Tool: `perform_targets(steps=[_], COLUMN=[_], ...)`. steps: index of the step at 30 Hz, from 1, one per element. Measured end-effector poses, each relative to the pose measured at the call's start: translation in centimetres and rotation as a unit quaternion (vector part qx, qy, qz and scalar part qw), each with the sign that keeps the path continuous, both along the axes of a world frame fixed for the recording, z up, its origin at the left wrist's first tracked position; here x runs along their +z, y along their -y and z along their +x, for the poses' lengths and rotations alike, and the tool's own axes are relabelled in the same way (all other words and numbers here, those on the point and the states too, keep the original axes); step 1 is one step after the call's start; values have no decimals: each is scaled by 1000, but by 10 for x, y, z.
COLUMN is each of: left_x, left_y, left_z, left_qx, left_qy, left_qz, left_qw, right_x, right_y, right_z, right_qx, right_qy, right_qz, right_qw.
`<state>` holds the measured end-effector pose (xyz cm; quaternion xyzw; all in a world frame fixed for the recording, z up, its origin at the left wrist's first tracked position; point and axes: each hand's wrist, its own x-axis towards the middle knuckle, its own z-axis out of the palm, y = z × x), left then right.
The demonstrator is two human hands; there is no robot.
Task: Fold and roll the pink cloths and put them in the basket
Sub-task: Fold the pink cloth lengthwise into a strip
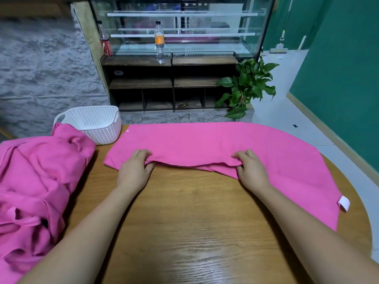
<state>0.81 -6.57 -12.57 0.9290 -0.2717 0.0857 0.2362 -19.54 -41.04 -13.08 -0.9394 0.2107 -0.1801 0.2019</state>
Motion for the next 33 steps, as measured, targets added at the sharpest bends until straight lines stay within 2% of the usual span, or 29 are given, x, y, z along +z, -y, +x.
perform_targets(steps=[5,8,10,13,15,16,18,21,23,27,30,33], left_x=[13,28,44,73,90,97,103,83,59,20,2,-5], left_y=[-17,-34,-45,-61,-64,-63,-55,-37,-23,-9,-8,-8], left_z=[-38,-66,-84,-107,-108,-102,-85,-50,-27,5,15,18], left_qx=[7,-11,-26,-77,-98,-105,-112,-104,-118,-120,-89,-67], left_qy=[-27,-106,-172,-242,-263,-260,-224,-107,-45,-12,4,-25], left_qz=[59,97,178,295,294,267,181,62,51,20,59,100], left_qw=[998,990,969,921,914,922,951,987,991,992,994,992], right_x=[14,18,27,51,69,74,78,76,72,49,30,9], right_y=[-25,-44,-56,-62,-62,-60,-50,-30,-17,4,12,15], right_z=[-45,-82,-107,-131,-133,-130,-118,-87,-60,-12,3,2], right_qx=[-20,10,59,152,188,185,155,75,55,56,61,58], right_qy=[-62,-139,-191,-252,-265,-245,-166,-90,-90,-135,-179,-185], right_qz=[-33,-59,-62,34,114,114,51,-62,-98,-123,-124,-98], right_qw=[997,988,978,955,939,945,972,991,990,982,974,976])
